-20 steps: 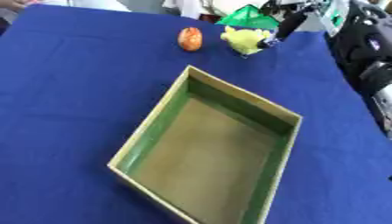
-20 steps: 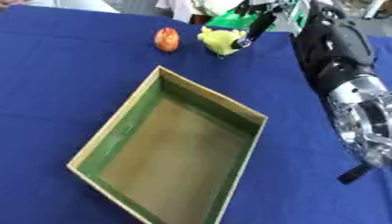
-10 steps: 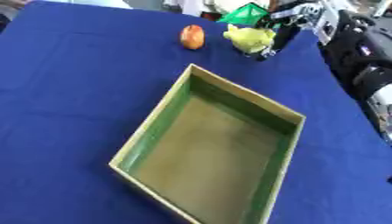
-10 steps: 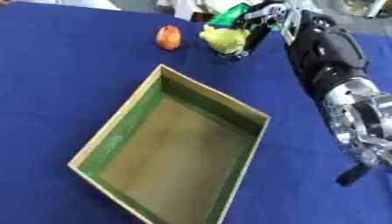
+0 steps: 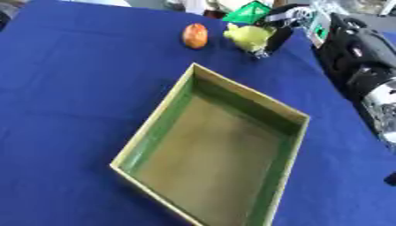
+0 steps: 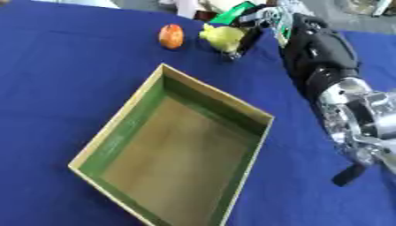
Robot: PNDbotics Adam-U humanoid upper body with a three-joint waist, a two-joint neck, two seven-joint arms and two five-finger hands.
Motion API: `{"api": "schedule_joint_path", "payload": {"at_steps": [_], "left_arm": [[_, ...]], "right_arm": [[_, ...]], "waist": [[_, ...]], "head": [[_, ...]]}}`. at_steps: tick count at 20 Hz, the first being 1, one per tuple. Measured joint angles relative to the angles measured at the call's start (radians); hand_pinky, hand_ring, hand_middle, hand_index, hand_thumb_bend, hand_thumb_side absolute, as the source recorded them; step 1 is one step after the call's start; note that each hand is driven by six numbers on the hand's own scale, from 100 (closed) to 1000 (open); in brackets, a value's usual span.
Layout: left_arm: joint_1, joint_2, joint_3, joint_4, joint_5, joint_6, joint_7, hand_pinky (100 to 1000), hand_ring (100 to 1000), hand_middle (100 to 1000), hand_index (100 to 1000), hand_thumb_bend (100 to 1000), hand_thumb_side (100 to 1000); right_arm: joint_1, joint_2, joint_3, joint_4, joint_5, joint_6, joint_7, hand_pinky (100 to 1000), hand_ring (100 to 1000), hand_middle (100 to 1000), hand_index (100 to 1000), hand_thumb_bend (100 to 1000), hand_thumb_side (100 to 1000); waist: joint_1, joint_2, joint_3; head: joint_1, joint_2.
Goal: Pick up objects on the table and place them in the box.
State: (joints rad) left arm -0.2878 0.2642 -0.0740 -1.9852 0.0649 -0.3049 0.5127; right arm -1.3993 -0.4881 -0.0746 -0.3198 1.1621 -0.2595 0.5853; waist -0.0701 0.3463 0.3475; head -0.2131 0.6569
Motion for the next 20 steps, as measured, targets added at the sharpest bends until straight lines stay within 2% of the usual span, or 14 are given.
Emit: {"api": "schedule_joint_path", "payload": {"at_steps": [4, 9, 13, 15, 20], "left_arm": [[0.000, 0.000, -0.002, 0.000, 0.000, 0.000, -0.004, 680, 765, 777, 827, 414, 848], [0.000, 0.000, -0.002, 0.000, 0.000, 0.003, -0.007, 681, 765, 777, 827, 412, 850], [0.000, 0.000, -0.003, 0.000, 0.000, 0.006, -0.011, 681, 765, 777, 827, 408, 852], [0.000, 0.000, -0.003, 0.000, 0.000, 0.007, -0.013, 682, 765, 777, 827, 404, 853], [0.000, 0.000, -0.003, 0.000, 0.000, 0.010, -0.016, 682, 766, 777, 827, 403, 853]], "right_arm": [[0.001, 0.001, 0.000, 0.000, -0.003, -0.002, -0.031, 856, 947, 882, 953, 232, 485], [0.000, 0.002, 0.000, -0.001, -0.003, 0.003, -0.021, 853, 942, 885, 953, 217, 486], [0.000, 0.002, -0.004, -0.016, -0.004, 0.007, -0.004, 830, 917, 810, 885, 205, 451], [0.001, 0.002, -0.005, -0.024, -0.004, 0.005, -0.005, 815, 896, 746, 825, 234, 426], [0.008, 0.007, -0.005, -0.043, 0.005, -0.014, -0.062, 803, 878, 708, 786, 200, 411]], "waist": [[-0.001, 0.002, 0.000], [-0.002, 0.002, -0.003], [-0.002, 0.002, -0.010], [-0.002, 0.002, -0.010], [-0.002, 0.002, -0.012]], "head": [[0.000, 0.000], [0.001, 0.000], [0.001, 0.000], [0.001, 0.000], [0.001, 0.000]]}}
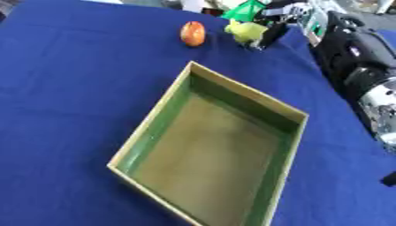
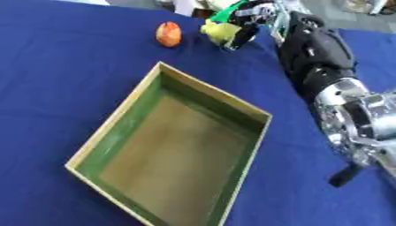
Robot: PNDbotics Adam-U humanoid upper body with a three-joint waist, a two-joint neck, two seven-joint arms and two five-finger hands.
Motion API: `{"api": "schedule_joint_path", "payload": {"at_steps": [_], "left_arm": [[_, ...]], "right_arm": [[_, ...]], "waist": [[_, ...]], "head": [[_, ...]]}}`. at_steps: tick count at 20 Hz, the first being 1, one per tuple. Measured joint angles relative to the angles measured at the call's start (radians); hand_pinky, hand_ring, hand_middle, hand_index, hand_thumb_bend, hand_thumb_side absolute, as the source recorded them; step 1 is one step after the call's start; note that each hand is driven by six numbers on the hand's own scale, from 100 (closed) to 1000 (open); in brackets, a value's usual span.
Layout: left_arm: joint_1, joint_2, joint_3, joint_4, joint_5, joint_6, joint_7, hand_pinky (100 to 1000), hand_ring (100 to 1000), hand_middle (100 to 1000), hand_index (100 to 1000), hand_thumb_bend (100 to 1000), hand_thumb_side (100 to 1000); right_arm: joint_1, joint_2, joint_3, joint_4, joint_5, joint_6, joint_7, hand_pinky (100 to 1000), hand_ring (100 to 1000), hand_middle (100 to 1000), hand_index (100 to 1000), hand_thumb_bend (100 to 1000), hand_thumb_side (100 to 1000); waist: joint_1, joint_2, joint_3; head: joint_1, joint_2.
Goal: Pick up objects on the table and place them in the box.
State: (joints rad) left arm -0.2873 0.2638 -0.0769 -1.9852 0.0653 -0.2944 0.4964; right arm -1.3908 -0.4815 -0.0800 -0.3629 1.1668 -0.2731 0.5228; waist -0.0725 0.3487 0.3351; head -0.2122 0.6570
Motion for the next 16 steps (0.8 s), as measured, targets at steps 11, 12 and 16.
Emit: {"api": "schedule_joint_path", "payload": {"at_steps": [11, 12, 16], "left_arm": [[0.000, 0.000, 0.000, 0.000, 0.000, 0.005, -0.006, 684, 767, 779, 828, 398, 854], [0.000, 0.000, -0.001, 0.000, 0.000, 0.006, -0.007, 684, 767, 780, 828, 398, 854], [0.004, 0.000, -0.001, 0.000, 0.000, 0.008, -0.009, 685, 768, 780, 829, 396, 854]], "right_arm": [[0.003, -0.002, -0.003, -0.067, 0.024, -0.051, -0.094, 744, 806, 620, 719, 188, 369], [0.006, -0.003, -0.005, -0.078, 0.027, -0.058, -0.101, 743, 805, 618, 718, 186, 369], [0.019, -0.017, -0.006, -0.117, 0.028, -0.081, -0.118, 737, 795, 613, 715, 187, 363]], "waist": [[0.000, -0.002, -0.013], [0.000, -0.003, -0.013], [0.000, -0.005, -0.015]], "head": [[0.000, 0.001], [0.000, 0.001], [0.000, 0.002]]}}
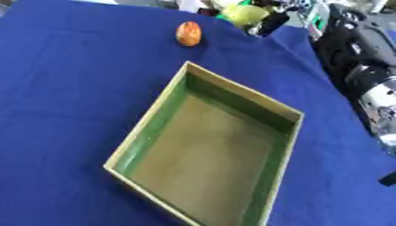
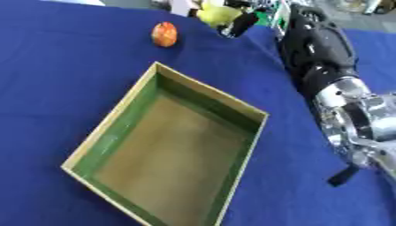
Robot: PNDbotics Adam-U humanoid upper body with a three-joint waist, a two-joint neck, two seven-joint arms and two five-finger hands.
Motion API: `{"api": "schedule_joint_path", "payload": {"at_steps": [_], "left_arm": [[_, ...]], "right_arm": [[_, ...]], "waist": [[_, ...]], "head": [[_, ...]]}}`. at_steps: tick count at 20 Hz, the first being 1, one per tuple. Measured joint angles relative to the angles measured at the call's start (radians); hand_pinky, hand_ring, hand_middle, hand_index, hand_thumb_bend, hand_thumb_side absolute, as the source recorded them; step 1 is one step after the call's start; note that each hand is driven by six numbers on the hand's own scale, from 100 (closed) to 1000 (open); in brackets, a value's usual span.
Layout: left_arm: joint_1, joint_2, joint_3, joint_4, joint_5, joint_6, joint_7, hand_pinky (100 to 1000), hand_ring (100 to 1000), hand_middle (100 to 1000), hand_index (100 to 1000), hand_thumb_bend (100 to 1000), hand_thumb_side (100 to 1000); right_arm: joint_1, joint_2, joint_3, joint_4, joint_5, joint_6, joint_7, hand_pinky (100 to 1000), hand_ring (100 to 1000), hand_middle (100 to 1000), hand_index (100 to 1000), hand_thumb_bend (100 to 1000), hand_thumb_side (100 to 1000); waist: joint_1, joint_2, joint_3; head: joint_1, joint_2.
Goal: Pick up objects on the table and place them in the box.
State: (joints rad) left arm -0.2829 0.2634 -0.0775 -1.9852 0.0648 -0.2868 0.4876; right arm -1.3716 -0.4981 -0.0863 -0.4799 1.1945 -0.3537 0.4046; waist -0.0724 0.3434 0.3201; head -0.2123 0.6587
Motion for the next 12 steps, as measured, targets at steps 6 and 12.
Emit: {"api": "schedule_joint_path", "payload": {"at_steps": [6, 12], "left_arm": [[0.001, 0.000, 0.000, 0.000, 0.000, 0.000, 0.000, 685, 768, 780, 829, 396, 854], [0.004, 0.000, 0.000, 0.000, -0.001, 0.002, 0.000, 687, 768, 781, 829, 390, 852]], "right_arm": [[0.009, -0.016, 0.000, -0.041, -0.005, -0.022, 0.007, 737, 795, 613, 715, 187, 363], [0.043, -0.025, 0.038, -0.092, -0.035, -0.049, -0.014, 659, 745, 643, 716, 196, 378]], "waist": [[0.000, -0.004, -0.003], [0.007, -0.018, -0.020]], "head": [[0.000, 0.000], [0.019, 0.010]]}}
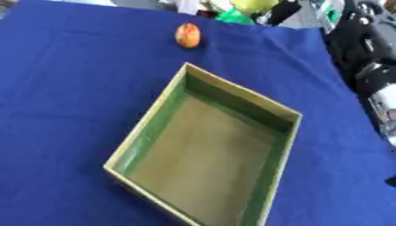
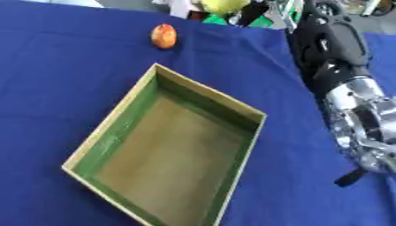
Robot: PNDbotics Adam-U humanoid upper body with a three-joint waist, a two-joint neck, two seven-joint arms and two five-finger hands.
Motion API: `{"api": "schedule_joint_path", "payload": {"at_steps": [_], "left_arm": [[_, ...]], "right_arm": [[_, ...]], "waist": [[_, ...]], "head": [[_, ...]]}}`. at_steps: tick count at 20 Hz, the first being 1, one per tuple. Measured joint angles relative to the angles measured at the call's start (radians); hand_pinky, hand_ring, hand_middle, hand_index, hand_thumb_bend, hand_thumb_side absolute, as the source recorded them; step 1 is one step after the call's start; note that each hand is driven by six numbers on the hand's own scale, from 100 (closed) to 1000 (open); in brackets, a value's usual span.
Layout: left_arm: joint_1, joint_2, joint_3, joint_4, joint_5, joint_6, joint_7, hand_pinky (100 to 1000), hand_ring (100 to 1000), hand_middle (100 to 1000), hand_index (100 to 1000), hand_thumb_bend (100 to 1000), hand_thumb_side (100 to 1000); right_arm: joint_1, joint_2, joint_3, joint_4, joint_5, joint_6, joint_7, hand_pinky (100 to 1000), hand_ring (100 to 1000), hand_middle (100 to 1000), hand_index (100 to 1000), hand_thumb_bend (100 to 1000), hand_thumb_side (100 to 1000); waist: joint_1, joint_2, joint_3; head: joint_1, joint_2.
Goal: Pick up objects on the table and place them in the box.
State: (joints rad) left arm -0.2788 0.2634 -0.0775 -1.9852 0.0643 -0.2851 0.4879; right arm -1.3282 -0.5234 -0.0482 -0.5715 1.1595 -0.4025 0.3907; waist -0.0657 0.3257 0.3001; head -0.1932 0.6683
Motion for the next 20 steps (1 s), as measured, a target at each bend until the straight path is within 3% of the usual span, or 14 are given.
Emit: {"api": "schedule_joint_path", "payload": {"at_steps": [8, 15, 20], "left_arm": [[0.007, 0.000, 0.000, 0.000, -0.003, 0.005, -0.003, 689, 767, 782, 829, 390, 848], [0.009, 0.000, -0.002, 0.000, -0.003, 0.008, -0.006, 690, 766, 782, 829, 389, 845], [0.012, 0.000, -0.005, 0.000, -0.003, 0.010, -0.008, 690, 766, 783, 829, 387, 846]], "right_arm": [[0.121, -0.058, 0.170, -0.200, -0.122, -0.122, -0.055, 606, 695, 629, 704, 173, 393], [0.204, -0.110, 0.190, -0.365, -0.234, -0.235, -0.012, 604, 696, 624, 700, 148, 411], [0.220, -0.127, 0.183, -0.384, -0.317, -0.312, 0.029, 597, 692, 617, 693, 132, 423]], "waist": [[0.019, -0.021, -0.042], [0.028, -0.036, -0.060], [0.029, -0.043, -0.061]], "head": [[0.020, 0.009], [0.025, 0.017], [0.025, 0.017]]}}
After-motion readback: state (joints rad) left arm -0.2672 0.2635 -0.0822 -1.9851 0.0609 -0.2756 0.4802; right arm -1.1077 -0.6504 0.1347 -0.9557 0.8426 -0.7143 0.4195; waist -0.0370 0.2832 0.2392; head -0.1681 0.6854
